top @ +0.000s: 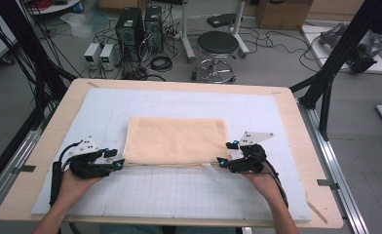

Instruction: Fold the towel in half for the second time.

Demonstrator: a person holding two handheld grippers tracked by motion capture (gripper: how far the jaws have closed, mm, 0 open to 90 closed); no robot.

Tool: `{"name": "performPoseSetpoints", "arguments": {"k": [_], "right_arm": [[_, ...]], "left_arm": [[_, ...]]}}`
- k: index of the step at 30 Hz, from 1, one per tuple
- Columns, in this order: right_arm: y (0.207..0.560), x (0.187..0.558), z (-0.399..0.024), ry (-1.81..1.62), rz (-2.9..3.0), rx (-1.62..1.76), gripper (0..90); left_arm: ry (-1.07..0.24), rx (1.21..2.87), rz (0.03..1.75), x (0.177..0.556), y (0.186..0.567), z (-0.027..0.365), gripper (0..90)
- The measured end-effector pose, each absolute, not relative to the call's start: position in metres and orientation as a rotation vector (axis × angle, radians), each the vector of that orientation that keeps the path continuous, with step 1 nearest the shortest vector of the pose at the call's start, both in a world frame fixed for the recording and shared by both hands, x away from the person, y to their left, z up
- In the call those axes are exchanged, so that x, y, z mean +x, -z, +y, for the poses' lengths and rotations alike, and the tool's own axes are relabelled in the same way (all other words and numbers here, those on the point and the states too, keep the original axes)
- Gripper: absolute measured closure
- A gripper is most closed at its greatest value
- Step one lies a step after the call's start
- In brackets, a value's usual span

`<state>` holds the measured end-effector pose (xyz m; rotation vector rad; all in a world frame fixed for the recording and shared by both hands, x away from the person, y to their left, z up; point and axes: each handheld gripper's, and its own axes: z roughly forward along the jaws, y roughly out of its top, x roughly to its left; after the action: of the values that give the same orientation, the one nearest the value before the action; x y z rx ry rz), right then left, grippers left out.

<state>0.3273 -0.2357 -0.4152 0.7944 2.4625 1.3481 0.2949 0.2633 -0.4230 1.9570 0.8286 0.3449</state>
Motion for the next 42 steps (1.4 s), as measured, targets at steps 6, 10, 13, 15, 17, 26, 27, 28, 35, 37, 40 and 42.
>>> {"name": "performPoseSetpoints", "arguments": {"k": [6, 10, 13, 15, 17, 26, 27, 28, 35, 37, 40, 42], "right_arm": [[0.413, 0.323, -0.237, -1.35, 2.389, 0.801, 21.0], [0.411, 0.321, -0.24, -1.37, 2.374, 0.82, 20.1], [0.41, 0.321, -0.243, -1.378, 2.371, 0.832, 20.1], [0.409, 0.32, -0.243, -1.366, 2.374, 0.826, 20.2], [0.409, 0.32, -0.244, -1.361, 2.391, 0.84, 19.6], [0.406, 0.313, -0.251, -1.361, 2.36, 0.85, 12.0], [0.406, 0.312, -0.252, -1.358, 2.353, 0.861, 12.0], [0.406, 0.311, -0.254, -1.357, 2.357, 0.857, 12.0], [0.404, 0.303, -0.258, -1.311, 2.368, 0.835, 12.0], [0.403, 0.3, -0.259, -1.309, 2.353, 0.827, 11.9], [0.402, 0.296, -0.262, -1.314, 2.345, 0.824, 11.9], [0.402, 0.294, -0.264, -1.312, 2.338, 0.832, 11.9]], "left_arm": [[-0.367, 1.925, 0.838, 0.291, 0.419, 0.264, 32.4], [-0.386, 1.912, 0.852, 0.289, 0.416, 0.266, 27.1], [-0.399, 1.905, 0.855, 0.287, 0.416, 0.268, 24.9], [-0.405, 1.906, 0.858, 0.285, 0.415, 0.268, 23.8], [-0.414, 1.907, 0.857, 0.284, 0.415, 0.268, 22.2], [-0.437, 1.907, 0.843, 0.274, 0.41, 0.267, 18.5], [-0.439, 1.904, 0.845, 0.273, 0.41, 0.268, 18.4], [-0.443, 1.905, 0.842, 0.273, 0.41, 0.268, 18.3], [-0.456, 1.9, 0.854, 0.266, 0.409, 0.271, 14.3], [-0.455, 1.899, 0.856, 0.264, 0.409, 0.272, 13.3], [-0.458, 1.897, 0.852, 0.26, 0.408, 0.272, 11.9], [-0.461, 1.903, 0.854, 0.257, 0.408, 0.273, 11.4]]}}
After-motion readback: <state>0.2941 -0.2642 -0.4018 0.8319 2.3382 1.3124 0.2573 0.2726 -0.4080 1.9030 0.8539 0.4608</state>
